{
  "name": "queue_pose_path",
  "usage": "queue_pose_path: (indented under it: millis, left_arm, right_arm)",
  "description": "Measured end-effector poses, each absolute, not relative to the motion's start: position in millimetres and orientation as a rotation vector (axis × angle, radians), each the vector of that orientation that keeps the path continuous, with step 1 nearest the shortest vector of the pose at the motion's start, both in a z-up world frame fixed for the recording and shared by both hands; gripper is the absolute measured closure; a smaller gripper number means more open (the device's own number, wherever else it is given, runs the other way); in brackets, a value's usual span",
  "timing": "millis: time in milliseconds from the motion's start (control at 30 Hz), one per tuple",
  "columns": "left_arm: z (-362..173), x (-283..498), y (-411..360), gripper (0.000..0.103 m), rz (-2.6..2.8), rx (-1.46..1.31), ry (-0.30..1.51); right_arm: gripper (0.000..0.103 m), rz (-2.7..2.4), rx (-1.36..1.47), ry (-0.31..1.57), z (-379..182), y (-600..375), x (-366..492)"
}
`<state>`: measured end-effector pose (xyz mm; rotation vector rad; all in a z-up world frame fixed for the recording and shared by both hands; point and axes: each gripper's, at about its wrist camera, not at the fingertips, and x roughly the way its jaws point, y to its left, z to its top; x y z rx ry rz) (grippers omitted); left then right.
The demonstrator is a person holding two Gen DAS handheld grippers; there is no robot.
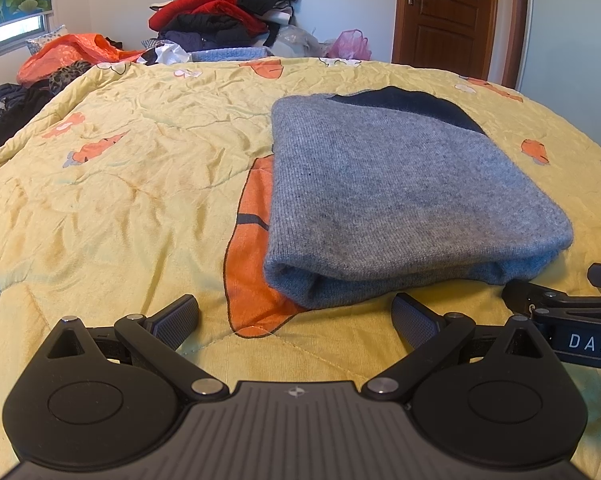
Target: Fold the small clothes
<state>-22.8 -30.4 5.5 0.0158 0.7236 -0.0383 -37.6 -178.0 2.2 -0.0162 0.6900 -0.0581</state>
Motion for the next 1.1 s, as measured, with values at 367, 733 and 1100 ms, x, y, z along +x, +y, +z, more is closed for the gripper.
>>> queue_pose_path:
  millis: [367, 733, 1100]
  left_arm:
    - [5.1, -23.1, -31.0, 0.000, -0.040, 0.015, 0.722]
    - [5.2, -22.9, -30.6, 0.000, -0.037, 0.015, 0.721]
    - [4.8, -23.0, -32.2, 0.000, -0.031, 0.012, 0.704]
  right_arm:
    - [0.000, -0.059, -0.016, 0.690, 2.2, -177.9, -37.9]
    - [0.000, -0.059, -0.016, 0.690, 2.2, -177.9, -37.9]
    - [0.000, -0.059, -0.016, 0.690, 2.1, -177.7, -37.9]
